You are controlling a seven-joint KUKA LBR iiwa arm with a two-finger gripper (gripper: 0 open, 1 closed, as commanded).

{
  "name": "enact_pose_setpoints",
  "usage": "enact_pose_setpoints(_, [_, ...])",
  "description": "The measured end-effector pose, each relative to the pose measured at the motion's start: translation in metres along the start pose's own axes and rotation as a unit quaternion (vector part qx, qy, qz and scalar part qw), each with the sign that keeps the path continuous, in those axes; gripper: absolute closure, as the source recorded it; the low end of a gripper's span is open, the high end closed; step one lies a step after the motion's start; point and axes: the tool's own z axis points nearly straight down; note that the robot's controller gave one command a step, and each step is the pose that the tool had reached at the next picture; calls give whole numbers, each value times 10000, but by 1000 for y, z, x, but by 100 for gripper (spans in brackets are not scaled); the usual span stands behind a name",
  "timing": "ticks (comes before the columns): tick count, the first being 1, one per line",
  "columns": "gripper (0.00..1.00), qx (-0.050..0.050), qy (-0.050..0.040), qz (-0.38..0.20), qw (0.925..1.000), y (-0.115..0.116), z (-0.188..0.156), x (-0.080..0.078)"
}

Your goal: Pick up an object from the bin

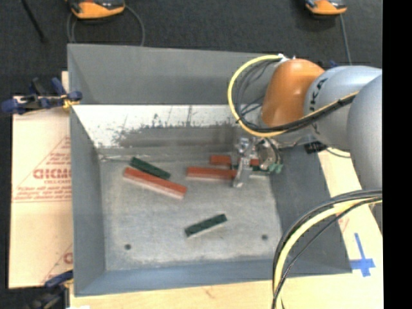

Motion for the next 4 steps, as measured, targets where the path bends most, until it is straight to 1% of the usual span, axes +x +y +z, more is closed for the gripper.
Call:
enact_pose_setpoints(1, [100,-60,-43,-2601,9656,-32,-3,-8])
enact_pose_setpoints(2, [100,-6,13,-2027,9792,-76,-56,-14])
enact_pose_setpoints(3, [0,-20,40,-2034,9791,-75,-53,-12])
enact_pose_setpoints(4, [0,-28,42,-2036,9790,-12,7,-8])
